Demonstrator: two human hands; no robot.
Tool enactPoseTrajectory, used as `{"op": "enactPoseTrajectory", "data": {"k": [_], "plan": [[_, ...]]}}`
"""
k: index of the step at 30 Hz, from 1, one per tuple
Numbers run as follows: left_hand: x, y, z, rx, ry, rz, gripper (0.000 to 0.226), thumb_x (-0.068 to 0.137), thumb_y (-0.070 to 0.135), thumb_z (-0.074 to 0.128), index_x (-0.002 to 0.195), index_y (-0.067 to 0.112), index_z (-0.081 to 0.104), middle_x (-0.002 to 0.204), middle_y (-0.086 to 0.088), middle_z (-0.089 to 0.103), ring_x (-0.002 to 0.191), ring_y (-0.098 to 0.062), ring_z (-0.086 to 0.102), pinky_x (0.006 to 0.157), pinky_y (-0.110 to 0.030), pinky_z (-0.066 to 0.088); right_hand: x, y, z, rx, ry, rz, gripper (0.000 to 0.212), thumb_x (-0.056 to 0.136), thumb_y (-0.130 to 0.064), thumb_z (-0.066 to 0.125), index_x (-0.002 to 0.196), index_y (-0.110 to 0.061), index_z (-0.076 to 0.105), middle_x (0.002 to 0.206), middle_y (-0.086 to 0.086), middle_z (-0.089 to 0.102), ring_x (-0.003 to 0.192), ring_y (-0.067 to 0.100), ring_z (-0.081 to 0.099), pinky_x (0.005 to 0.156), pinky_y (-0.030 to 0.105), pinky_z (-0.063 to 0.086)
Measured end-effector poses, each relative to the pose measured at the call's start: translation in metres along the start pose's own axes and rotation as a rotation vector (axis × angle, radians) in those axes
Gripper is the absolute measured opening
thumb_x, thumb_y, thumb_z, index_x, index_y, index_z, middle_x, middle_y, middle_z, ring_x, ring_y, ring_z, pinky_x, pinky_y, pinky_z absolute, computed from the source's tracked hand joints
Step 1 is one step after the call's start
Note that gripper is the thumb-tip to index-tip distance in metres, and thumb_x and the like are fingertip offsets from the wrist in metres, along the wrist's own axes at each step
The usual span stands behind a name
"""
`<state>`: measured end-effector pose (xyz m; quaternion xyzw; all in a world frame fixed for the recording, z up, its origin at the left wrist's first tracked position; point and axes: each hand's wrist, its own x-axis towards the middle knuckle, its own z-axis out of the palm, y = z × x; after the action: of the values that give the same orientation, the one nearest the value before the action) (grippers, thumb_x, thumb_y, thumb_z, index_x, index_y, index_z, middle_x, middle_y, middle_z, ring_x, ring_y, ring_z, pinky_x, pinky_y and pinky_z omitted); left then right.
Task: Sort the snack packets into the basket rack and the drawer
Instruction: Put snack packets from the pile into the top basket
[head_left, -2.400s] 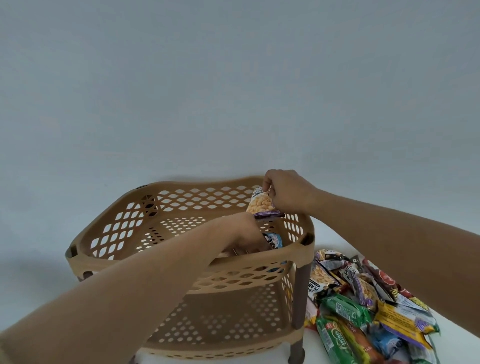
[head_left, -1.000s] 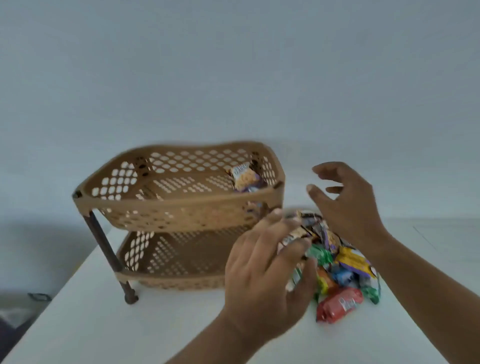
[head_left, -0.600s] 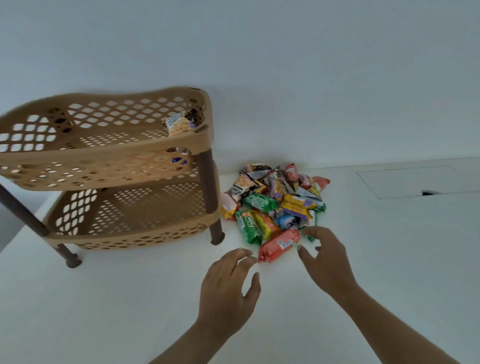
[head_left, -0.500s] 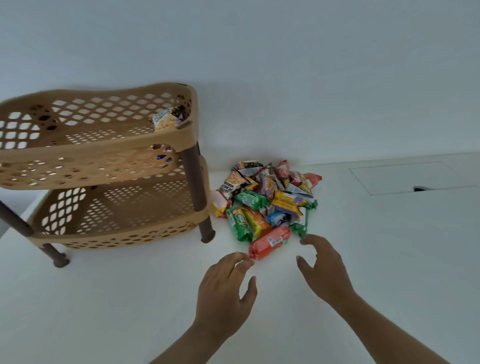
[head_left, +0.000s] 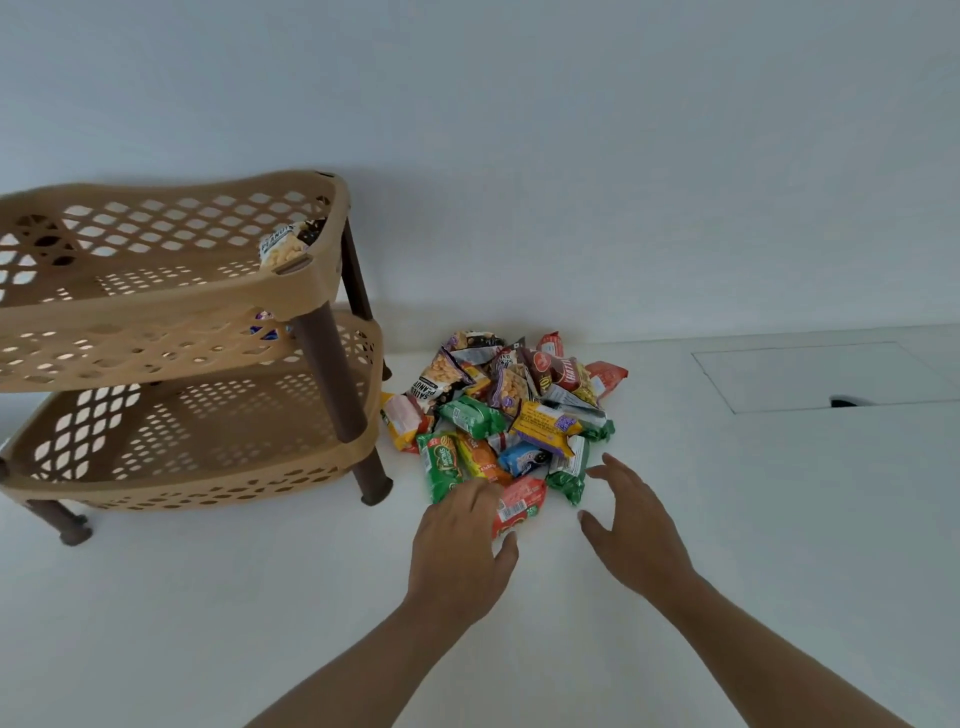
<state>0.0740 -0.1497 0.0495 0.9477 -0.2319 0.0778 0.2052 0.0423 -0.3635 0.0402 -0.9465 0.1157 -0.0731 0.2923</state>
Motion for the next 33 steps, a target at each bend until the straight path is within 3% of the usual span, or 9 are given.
{"op": "enactPoseTrajectory", "data": {"k": [4,8,11,14,17,19,23,27,33], "plan": [[0.035,0.009,0.005,0.016,0.065,0.047,0.048,0.078,0.039,0.070,0.120,0.019,0.058,0.118,0.001,0.061,0.105,-0.020,0.060,0.084,-0.032,0.050,0.044,-0.002,-0.013,0.052,0.075,-0.037,0.055,0.083,-0.024,0.071,0.133,-0.020,0.050,0.148,0.000,0.044,0.133,0.021,0.043,0.104,0.031,0.034],[0.078,0.021,0.007,-0.008,0.051,0.053,0.052,0.086,0.043,0.062,0.131,0.017,0.051,0.132,-0.001,0.054,0.121,-0.021,0.052,0.095,-0.037,0.044,0.090,-0.004,-0.022,0.041,0.080,-0.055,0.054,0.084,-0.024,0.069,0.133,-0.018,0.049,0.146,0.003,0.045,0.131,0.023,0.045,0.103,0.035,0.036],[0.105,0.027,0.013,0.020,-0.019,0.052,0.064,0.087,0.046,0.062,0.141,0.019,0.041,0.144,0.000,0.045,0.133,-0.020,0.040,0.104,-0.038,0.038,0.119,-0.005,-0.028,0.068,0.085,-0.060,0.052,0.082,-0.017,0.068,0.131,-0.019,0.048,0.137,0.002,0.052,0.115,0.020,0.053,0.092,0.030,0.039],[0.121,0.029,0.018,0.045,-0.062,0.074,0.071,0.082,0.038,0.071,0.143,0.021,0.038,0.147,0.001,0.042,0.135,-0.021,0.038,0.104,-0.039,0.038,0.141,-0.004,-0.030,0.118,0.101,-0.011,0.052,0.084,-0.015,0.067,0.132,-0.019,0.049,0.134,0.002,0.055,0.099,0.015,0.054,0.088,0.028,0.039],[0.129,0.029,0.026,0.079,-0.098,0.137,0.075,0.077,0.021,0.078,0.142,0.023,0.041,0.148,-0.001,0.041,0.137,-0.023,0.036,0.104,-0.040,0.038,0.155,-0.001,-0.028,0.099,0.087,0.017,0.060,0.083,-0.014,0.068,0.138,-0.016,0.045,0.139,0.005,0.052,0.118,0.022,0.052,0.099,0.034,0.041],[0.132,0.028,0.028,0.111,-0.108,0.181,0.074,0.077,0.012,0.077,0.143,0.023,0.043,0.150,-0.004,0.040,0.139,-0.024,0.034,0.107,-0.039,0.036,0.161,0.002,-0.027,0.056,0.067,0.030,0.059,0.082,-0.016,0.070,0.137,-0.015,0.047,0.137,0.007,0.054,0.121,0.026,0.052,0.099,0.038,0.043],[0.136,0.025,0.024,0.158,-0.099,0.268,0.061,0.082,0.010,0.071,0.138,0.022,0.051,0.148,-0.007,0.043,0.137,-0.027,0.037,0.106,-0.045,0.036,0.166,0.008,-0.019,0.061,0.059,0.109,0.050,0.078,-0.024,0.076,0.124,-0.024,0.057,0.118,0.005,0.067,0.098,0.024,0.064,0.083,0.033,0.051],[0.136,0.022,0.013,0.115,-0.030,0.295,0.051,0.086,0.023,0.072,0.134,0.020,0.056,0.140,-0.002,0.052,0.129,-0.023,0.046,0.104,-0.041,0.038,0.167,0.012,-0.011,0.070,0.084,0.201,0.051,0.078,-0.029,0.076,0.124,-0.012,0.063,0.112,0.006,0.071,0.100,0.024,0.066,0.089,0.036,0.051],[0.126,0.026,-0.012,-0.132,0.071,0.198,0.053,0.086,0.037,0.071,0.132,0.019,0.053,0.129,0.002,0.061,0.118,-0.016,0.056,0.097,-0.033,0.046,0.164,0.007,-0.016,0.108,0.177,0.171,0.014,0.081,-0.019,0.071,0.094,-0.017,0.077,0.070,0.000,0.070,0.069,0.018,0.063,0.069,0.022,0.043]]}}
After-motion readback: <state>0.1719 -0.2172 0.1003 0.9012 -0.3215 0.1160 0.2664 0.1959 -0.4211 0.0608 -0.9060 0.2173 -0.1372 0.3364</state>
